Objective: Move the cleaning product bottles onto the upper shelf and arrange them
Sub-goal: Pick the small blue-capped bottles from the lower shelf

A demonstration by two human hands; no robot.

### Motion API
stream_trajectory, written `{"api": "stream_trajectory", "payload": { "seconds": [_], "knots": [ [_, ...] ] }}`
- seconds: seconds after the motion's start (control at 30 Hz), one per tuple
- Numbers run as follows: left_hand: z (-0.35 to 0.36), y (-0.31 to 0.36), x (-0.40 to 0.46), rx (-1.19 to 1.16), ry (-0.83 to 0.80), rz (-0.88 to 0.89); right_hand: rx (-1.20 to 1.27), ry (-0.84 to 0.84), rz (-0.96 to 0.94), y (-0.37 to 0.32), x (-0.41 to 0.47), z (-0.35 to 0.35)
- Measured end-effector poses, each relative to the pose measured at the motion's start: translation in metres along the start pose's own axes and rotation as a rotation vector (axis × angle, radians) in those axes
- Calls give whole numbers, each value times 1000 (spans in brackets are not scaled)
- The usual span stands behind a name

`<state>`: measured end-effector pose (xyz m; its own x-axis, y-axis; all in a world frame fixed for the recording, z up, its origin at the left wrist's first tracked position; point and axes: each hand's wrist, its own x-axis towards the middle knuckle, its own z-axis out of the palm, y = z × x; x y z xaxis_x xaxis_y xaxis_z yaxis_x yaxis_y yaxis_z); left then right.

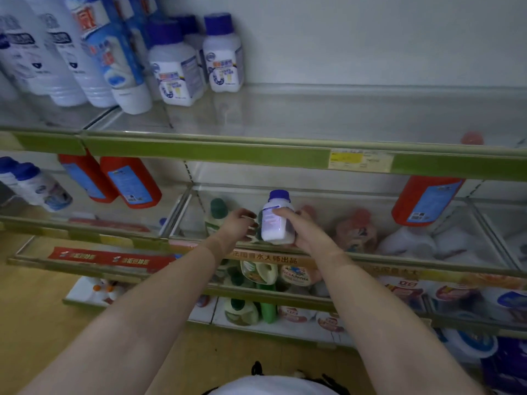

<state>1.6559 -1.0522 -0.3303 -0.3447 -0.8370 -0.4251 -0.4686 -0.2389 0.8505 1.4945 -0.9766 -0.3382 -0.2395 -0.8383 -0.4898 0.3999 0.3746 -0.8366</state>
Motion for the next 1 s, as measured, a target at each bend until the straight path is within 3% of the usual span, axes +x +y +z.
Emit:
{"api": "stream_trajectory", "payload": {
  "seconds": [0.23,0.37,0.7,1.0],
  "knots": [
    [-62,-18,-20,-75,-12,38,247,-40,77,15,-18,73],
    [-89,-26,-24,-89,-11,50,241,6,43,26,-23,101],
    [-139,-60,-39,-164,-62,54,680,176,-10,50,-37,166],
    [-176,-70,-43,-135,-62,104,650,108,-46,66,-47,205]
  ]
}}
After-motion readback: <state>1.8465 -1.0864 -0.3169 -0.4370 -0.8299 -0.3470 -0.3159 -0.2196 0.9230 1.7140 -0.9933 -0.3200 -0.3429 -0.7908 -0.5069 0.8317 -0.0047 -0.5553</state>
